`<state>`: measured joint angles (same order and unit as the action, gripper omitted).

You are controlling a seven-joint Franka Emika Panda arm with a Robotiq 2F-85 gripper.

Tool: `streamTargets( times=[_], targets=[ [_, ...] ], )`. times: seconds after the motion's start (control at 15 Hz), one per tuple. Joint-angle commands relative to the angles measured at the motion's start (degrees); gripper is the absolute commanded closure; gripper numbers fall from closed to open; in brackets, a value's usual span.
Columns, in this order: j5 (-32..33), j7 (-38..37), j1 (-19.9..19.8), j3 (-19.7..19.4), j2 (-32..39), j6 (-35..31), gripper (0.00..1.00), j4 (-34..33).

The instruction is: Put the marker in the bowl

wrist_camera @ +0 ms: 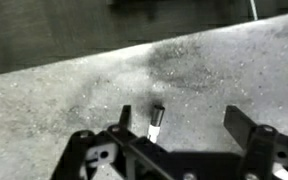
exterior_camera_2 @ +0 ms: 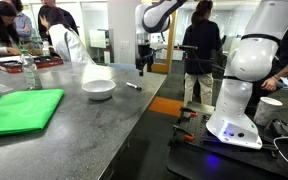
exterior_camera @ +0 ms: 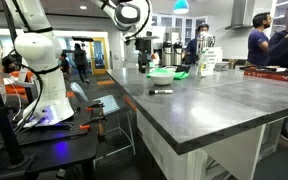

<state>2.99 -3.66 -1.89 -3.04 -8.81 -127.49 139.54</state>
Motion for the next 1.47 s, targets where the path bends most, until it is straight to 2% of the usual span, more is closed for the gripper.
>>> streamTargets(
  times=[0.0, 0.33, 0.8, 0.87, 0.93, 1.2, 1.4],
  targets=[
    [-2.27, 0.52, -0.7, -0.39, 10.32, -2.0, 0.0, -7.93],
    [-6.52, 4.37, -2.21, -0.48, 20.63, -4.73, 0.0, -16.31],
    [-7.23, 7.1, -4.52, -0.46, 28.98, -4.88, 0.0, -24.08],
    [-7.52, 8.0, -4.95, -0.2, 30.04, -4.84, 0.1, -24.97],
    [-7.39, 8.48, -5.14, -0.12, 31.09, -4.6, 0.28, -25.99],
    [-7.91, 8.76, -5.52, 0.2, 33.79, -4.4, 0.58, -28.36],
    [-7.36, 8.07, -5.33, -0.07, 33.38, -4.97, 0.79, -27.7]
  ],
)
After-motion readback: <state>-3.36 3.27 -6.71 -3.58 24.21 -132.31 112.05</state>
